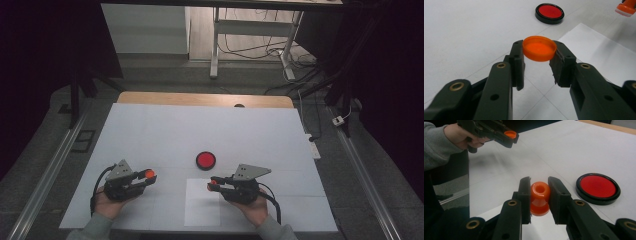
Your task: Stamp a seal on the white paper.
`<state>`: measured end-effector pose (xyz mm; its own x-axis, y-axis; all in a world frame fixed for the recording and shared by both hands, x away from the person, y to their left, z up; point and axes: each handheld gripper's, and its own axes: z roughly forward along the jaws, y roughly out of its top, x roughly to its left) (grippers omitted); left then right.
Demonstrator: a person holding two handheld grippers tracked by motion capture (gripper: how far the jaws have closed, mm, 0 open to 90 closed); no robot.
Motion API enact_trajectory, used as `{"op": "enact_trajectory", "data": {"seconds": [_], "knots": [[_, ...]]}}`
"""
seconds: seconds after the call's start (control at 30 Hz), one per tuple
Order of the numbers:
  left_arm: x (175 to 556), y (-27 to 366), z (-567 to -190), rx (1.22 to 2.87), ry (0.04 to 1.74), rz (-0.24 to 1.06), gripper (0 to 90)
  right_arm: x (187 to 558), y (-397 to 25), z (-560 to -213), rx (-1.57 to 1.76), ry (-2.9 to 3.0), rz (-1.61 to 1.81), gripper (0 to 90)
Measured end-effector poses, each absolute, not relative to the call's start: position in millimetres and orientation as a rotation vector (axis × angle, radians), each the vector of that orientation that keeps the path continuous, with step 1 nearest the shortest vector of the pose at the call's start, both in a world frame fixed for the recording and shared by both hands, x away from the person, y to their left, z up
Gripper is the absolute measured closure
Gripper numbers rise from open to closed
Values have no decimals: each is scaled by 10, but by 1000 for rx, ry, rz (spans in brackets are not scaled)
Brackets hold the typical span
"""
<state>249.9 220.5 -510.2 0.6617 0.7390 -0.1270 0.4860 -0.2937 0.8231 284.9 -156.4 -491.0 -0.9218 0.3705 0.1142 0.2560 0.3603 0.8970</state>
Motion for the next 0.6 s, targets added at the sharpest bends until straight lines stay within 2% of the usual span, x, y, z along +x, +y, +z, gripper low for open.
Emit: {"op": "enact_trajectory", "data": {"seconds": [0.6], "knots": [[2497, 2208, -5103, 1958, 956, 345, 649, 2801, -1436, -4995, 534, 2562, 1581, 720]]}}
